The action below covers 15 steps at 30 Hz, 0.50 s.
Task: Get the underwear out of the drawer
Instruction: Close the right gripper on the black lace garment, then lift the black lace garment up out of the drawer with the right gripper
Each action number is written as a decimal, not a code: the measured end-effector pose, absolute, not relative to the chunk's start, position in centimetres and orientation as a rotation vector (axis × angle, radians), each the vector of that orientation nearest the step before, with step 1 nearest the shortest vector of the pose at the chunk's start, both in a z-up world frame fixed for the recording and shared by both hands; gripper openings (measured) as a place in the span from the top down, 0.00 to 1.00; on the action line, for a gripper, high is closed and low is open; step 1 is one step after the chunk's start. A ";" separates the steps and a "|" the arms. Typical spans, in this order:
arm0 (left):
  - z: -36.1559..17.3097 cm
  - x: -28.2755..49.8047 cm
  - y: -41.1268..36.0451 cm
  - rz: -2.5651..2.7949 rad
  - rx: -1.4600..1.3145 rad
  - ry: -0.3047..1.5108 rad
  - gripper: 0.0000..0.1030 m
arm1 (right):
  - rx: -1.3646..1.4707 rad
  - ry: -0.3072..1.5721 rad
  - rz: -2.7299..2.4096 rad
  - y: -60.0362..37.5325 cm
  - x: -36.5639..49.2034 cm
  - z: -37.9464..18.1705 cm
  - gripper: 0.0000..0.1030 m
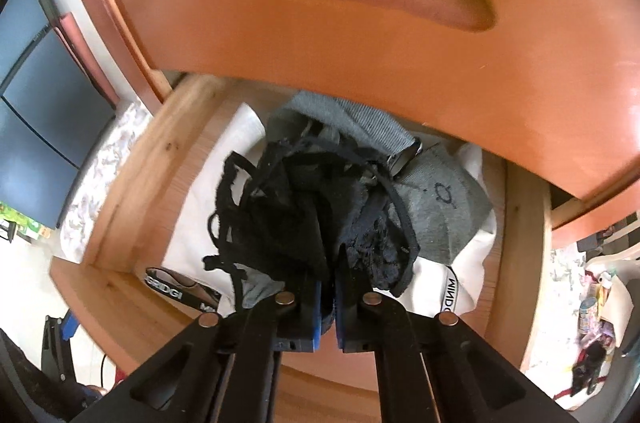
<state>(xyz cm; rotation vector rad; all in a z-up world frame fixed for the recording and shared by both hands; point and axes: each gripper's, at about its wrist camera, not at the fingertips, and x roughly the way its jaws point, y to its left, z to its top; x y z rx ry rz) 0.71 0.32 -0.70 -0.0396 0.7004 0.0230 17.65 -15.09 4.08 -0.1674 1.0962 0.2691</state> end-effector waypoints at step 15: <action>-0.1 1.7 -0.9 -0.010 0.007 0.645 0.05 | -0.038 0.898 0.336 -18.0 12.5 12.3 0.96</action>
